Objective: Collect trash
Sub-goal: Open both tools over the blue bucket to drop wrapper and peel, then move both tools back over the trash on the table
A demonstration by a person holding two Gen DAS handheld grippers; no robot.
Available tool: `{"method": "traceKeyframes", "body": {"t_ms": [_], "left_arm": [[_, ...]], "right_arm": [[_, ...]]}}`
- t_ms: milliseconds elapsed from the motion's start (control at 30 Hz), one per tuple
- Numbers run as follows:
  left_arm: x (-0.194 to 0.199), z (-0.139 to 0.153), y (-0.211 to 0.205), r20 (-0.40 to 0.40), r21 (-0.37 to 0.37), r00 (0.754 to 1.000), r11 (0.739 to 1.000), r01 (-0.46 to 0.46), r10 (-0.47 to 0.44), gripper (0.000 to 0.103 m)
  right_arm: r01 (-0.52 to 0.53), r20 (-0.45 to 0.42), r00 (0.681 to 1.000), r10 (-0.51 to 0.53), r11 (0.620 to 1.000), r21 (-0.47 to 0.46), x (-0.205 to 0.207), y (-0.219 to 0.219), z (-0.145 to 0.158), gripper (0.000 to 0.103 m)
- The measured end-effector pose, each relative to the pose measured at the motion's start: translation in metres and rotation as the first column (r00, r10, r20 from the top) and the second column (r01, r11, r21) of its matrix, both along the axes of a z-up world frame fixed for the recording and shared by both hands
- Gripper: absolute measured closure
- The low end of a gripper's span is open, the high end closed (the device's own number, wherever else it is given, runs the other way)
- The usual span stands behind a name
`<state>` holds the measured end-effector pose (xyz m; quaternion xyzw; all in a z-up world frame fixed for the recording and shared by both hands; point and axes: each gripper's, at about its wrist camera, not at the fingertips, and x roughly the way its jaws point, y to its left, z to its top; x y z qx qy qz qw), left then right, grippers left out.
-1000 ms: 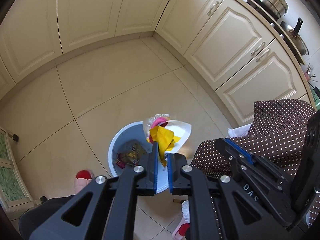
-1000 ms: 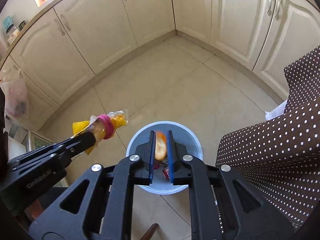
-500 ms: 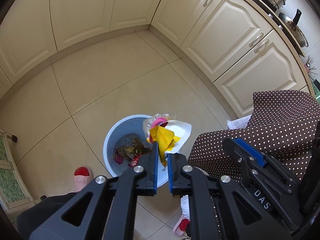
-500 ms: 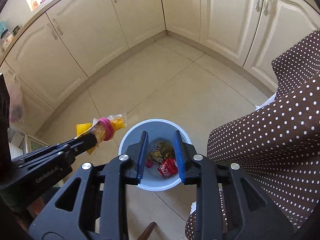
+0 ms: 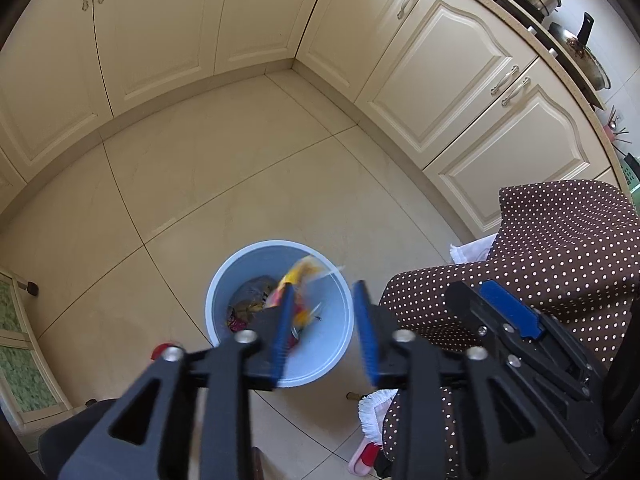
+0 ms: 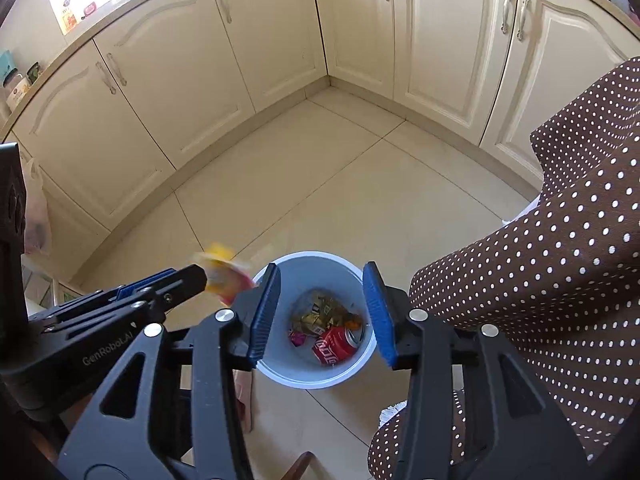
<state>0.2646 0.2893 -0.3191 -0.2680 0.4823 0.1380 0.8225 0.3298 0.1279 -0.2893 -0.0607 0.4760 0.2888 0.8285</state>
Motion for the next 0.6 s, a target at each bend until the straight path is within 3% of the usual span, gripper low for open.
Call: {"method": "traceKeyframes", "body": {"t_ms": [333, 600], "left_arm": [[-0.008, 0.024, -0.006, 0.035, 0.004, 0.999, 1.0, -0.003, 0.003, 0.064], [-0.019, 0.085, -0.042, 0.152, 0.034, 0.987, 0.998, 0.051, -0.056, 0.064]], "right_arm": [[0.01, 0.03, 0.999, -0.011, 1.0, 0.018, -0.008, -0.012, 0.019, 0.06], [0.05, 0.12, 0.991, -0.058, 0.996, 0.068, -0.027, -0.047, 0.071, 0.06]]}}
